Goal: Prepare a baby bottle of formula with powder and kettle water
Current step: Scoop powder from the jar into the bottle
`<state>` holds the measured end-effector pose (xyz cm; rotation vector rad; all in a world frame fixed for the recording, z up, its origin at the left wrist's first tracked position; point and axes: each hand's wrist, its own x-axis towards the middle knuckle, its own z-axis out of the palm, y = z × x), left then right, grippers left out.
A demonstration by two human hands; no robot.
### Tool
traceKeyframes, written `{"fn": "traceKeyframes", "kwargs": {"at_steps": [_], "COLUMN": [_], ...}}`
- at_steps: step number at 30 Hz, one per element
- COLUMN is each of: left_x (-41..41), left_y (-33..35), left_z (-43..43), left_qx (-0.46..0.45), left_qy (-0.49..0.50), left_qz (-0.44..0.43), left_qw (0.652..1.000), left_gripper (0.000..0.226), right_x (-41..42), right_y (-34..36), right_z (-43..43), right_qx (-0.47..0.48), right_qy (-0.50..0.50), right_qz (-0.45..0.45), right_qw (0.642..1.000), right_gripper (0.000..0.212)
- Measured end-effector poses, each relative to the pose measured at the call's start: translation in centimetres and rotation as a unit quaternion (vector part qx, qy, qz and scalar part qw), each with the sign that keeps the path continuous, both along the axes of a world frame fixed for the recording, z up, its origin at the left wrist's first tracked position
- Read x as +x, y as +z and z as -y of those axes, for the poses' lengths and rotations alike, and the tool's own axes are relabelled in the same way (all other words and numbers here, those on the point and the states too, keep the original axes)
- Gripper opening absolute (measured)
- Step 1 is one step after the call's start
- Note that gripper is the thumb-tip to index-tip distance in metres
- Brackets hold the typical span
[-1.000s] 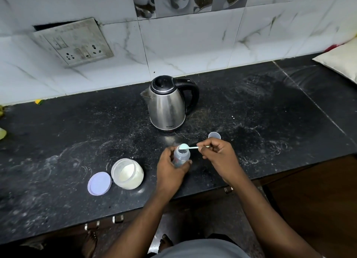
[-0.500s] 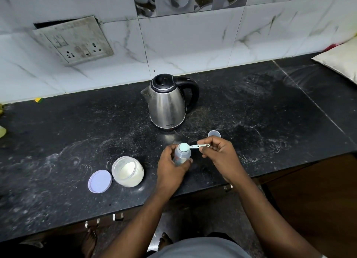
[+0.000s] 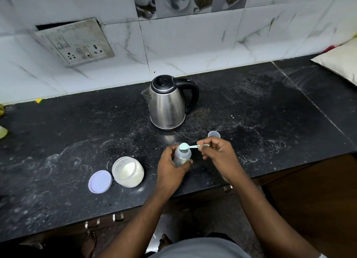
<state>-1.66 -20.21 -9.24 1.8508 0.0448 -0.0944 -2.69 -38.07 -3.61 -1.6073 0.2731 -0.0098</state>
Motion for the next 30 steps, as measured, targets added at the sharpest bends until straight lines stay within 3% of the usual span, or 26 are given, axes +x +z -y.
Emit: {"fn": "traceKeyframes", "kwargs": {"at_steps": [3, 10, 16, 22, 27, 30], "left_x": [0.1, -0.1, -0.7, -0.7, -1.0, -1.2], "left_y": [0.0, -0.8, -1.7, -1.6, -1.2, -1.2], "left_z": [0.0, -0.5, -0.9, -0.9, -1.4, -1.6], "left_qx": [-0.002, -0.002, 0.011, 0.036, 0.109, 0.165], "left_qy": [-0.002, -0.009, -0.014, -0.028, -0.047, -0.072], "left_qz": [0.0, -0.016, -0.016, -0.013, -0.021, -0.008], "left_qw": [1.0, 1.0, 1.0, 0.999, 0.993, 0.984], "left_gripper": [0.051, 0.052, 0.05, 0.048, 0.01, 0.019], "right_x": [0.1, 0.8, 2.0, 4.2, 5.6, 6.1], "right_y": [0.0, 0.0, 1.0, 3.0, 2.5, 2.0], "right_z": [0.0, -0.2, -1.4, -7.0, -12.6, -14.9], "right_qx": [-0.015, 0.062, 0.042, -0.053, -0.186, -0.228], "right_qy": [0.007, -0.02, 0.068, 0.183, 0.234, 0.262], "right_qz": [-0.002, -0.015, -0.005, 0.02, 0.055, 0.045], "right_qw": [1.0, 0.998, 0.997, 0.981, 0.953, 0.937], "right_gripper": [0.011, 0.014, 0.011, 0.009, 0.004, 0.005]}}
